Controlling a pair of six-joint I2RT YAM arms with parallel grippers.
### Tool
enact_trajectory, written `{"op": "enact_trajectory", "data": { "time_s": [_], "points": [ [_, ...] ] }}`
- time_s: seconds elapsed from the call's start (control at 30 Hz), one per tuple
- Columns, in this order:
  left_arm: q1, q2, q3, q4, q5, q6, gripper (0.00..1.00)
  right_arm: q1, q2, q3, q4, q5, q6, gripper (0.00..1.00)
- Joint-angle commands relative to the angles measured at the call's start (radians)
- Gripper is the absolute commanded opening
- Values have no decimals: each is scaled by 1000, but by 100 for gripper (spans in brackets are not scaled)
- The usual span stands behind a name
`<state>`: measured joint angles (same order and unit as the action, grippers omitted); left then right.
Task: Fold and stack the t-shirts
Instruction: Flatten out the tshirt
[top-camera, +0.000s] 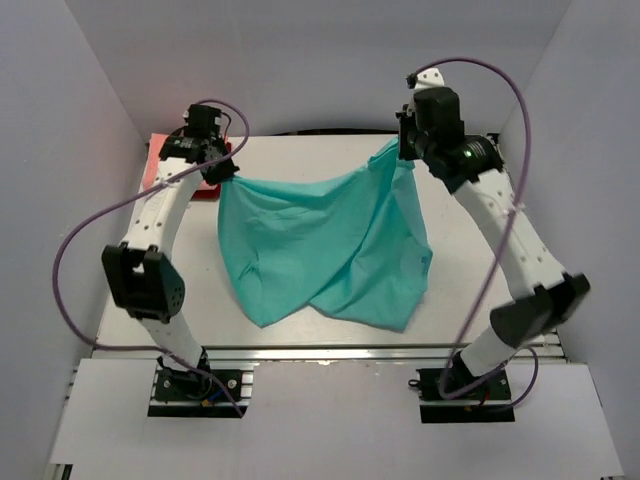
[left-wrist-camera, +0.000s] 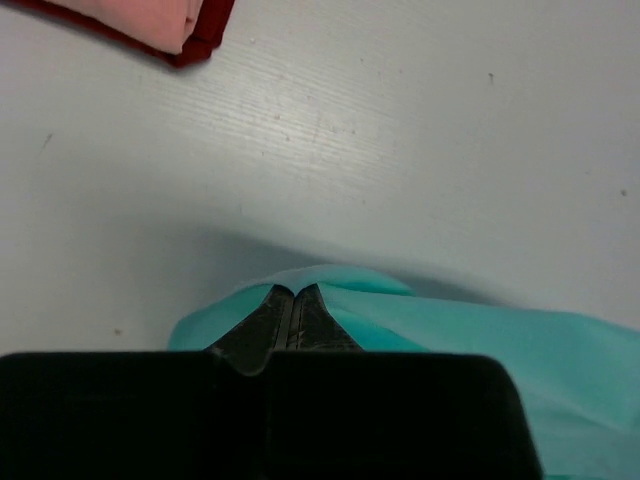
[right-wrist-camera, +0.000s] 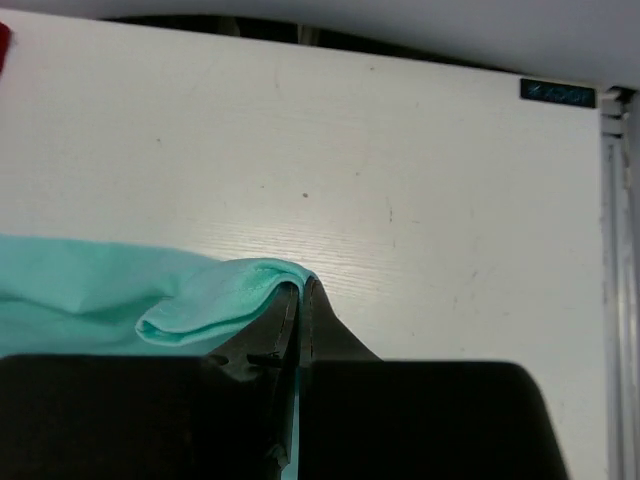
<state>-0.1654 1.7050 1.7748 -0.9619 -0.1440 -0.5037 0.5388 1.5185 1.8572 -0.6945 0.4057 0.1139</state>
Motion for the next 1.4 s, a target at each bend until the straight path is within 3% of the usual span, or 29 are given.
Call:
{"op": "enact_trajectory", "data": {
  "time_s": [0.0,0.17,0.3,0.37,0.4,0.47,0.5,0.53,0.57,0.67,0.8,0.9,0.97,1.2,1.37],
  "points": [
    [26,108,12,133,-49,34,0,-117,115,31,139,-279,15,0],
    [56,410,202,160,3,47,0,-249,460,190,153,-395,17,0],
    [63,693,498,127,53,44,2,-298,699,499,89,-423,24,0],
    [67,745,561,129,66,33,29,-309,787,551,82,-382,26,0],
    [72,755,577,137,99,28,50,-318,790,542,99,-364,27,12],
    [81,730,555,179,121,10,68,-329,749,436,182,-340,33,34],
    [81,704,533,192,123,13,74,-344,728,398,202,-343,33,56],
    [84,640,505,216,118,20,79,-350,694,364,208,-346,35,64],
    [89,574,450,224,106,28,80,-364,674,358,199,-334,35,78],
    [92,485,369,219,95,43,80,-382,640,344,175,-343,32,85],
    [92,391,302,170,104,74,76,-393,540,231,216,-361,36,85],
    [90,322,214,135,112,86,64,-395,528,220,179,-378,43,85],
    [89,276,146,143,119,91,64,-395,508,189,159,-396,52,84],
    [61,93,-132,199,127,111,63,-395,300,-197,265,-433,67,80],
    [29,87,-232,273,119,93,63,-393,276,-292,303,-467,67,76]
  ]
}}
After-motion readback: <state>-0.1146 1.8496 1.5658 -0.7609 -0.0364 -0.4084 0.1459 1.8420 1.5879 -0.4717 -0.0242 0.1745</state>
